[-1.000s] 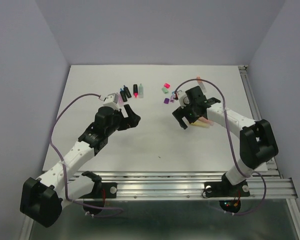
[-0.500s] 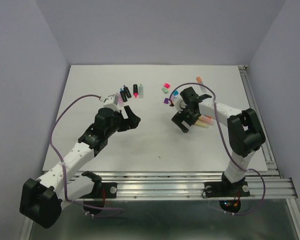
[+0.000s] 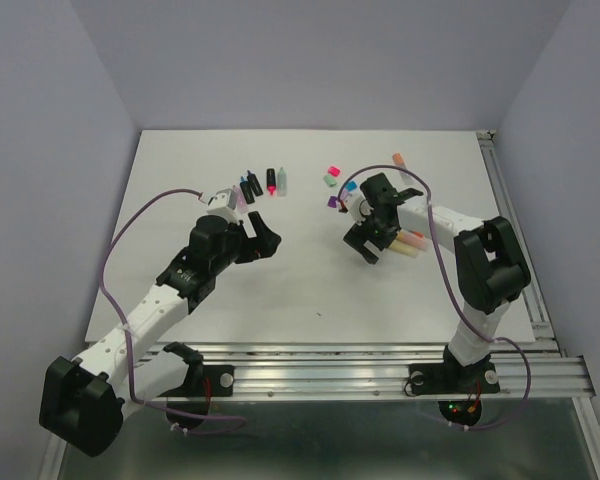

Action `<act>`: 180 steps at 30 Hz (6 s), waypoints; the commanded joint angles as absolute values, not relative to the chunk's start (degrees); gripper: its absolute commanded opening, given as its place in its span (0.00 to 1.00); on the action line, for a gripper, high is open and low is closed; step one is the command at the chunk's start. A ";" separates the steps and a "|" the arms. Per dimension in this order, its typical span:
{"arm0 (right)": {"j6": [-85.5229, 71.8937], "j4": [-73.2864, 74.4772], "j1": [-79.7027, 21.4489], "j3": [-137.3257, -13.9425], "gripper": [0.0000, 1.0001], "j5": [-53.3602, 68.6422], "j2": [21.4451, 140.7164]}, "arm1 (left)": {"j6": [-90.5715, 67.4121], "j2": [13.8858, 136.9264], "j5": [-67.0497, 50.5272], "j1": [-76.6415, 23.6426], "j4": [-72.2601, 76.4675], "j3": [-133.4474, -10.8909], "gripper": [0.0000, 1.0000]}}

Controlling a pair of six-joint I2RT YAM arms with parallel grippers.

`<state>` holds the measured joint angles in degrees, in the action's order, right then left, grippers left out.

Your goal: Open the pen caps

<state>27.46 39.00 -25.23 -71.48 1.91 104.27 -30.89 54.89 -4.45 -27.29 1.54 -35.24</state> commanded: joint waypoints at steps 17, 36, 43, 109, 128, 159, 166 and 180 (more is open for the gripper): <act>28.92 36.12 -23.20 -73.92 1.00 -0.53 106.17 | -29.53 55.20 -4.04 -27.51 4.48 -34.63 0.99; 25.75 37.01 -21.36 -70.76 0.55 3.25 107.05 | -29.53 54.93 -3.78 -27.51 3.96 -35.16 0.99; 24.00 35.68 -20.39 -68.91 0.55 0.35 107.05 | -29.71 54.49 -4.13 -27.51 4.04 -34.81 0.99; -75.76 -12.74 -47.20 -32.61 0.01 -12.22 63.72 | -26.01 66.62 -18.54 -45.70 25.75 -33.75 0.97; -74.71 -18.02 -47.37 -33.31 0.01 -8.00 65.39 | -24.35 70.05 -14.33 -49.92 24.87 -38.75 0.39; -57.34 -1.59 -33.22 -64.59 0.01 -32.79 92.45 | -46.84 52.29 9.90 -63.72 10.47 -28.20 0.00; -47.29 4.48 -32.52 -74.35 0.01 -29.27 102.91 | -47.81 57.30 19.86 -62.15 -2.19 -35.94 0.00; -31.82 9.76 -31.99 -93.34 0.02 -21.54 124.45 | -43.42 63.37 13.71 -41.93 -0.79 -36.04 0.00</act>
<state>-36.62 8.54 -32.25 -88.66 -23.18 123.66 -45.47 62.92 14.35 -44.45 -2.09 -35.42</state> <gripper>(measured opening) 0.343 0.287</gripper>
